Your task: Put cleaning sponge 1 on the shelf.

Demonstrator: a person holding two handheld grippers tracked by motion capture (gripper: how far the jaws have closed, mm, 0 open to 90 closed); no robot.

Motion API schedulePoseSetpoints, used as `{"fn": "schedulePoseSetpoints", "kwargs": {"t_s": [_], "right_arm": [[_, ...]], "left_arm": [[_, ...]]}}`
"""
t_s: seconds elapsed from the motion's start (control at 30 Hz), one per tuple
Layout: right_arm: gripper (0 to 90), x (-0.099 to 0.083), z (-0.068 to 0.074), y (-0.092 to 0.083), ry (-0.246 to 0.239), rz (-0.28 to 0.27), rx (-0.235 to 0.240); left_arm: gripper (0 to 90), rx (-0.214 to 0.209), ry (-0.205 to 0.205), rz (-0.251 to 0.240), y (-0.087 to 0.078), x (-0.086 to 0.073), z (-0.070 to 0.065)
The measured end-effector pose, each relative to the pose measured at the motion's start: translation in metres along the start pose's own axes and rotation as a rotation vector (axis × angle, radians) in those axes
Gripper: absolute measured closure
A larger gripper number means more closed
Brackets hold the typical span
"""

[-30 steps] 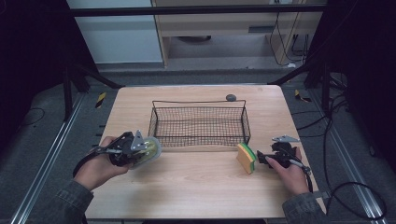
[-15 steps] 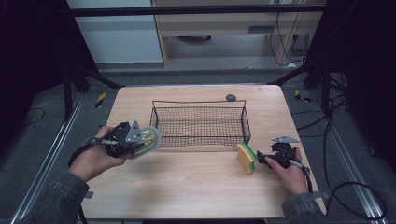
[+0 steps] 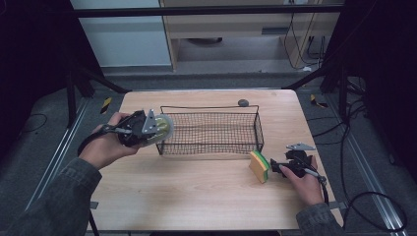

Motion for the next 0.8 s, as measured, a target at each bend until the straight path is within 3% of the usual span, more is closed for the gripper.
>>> {"fn": "schedulePoseSetpoints", "kwargs": {"t_s": [0.07,0.8], "right_arm": [[0.8,0.0,0.0,0.0,0.003,-0.001,-0.004],[0.7,0.0,0.0,0.0,0.012,0.005,-0.008]], "left_arm": [[71.0,-0.002,-0.004,-0.012,0.003,0.004,0.0],[70.9,0.021,0.104,-0.024,0.021,0.049,0.002]]}}
Point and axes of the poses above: each handheld gripper's, and its own axes: y roughly forward along the jaws, x roughly out of its top, z roughly to its left, the point moved 10 cm from there along y, roughly forward along the jaws, and after that the axes turned 9 degrees about -y, right-handed, at the moved point
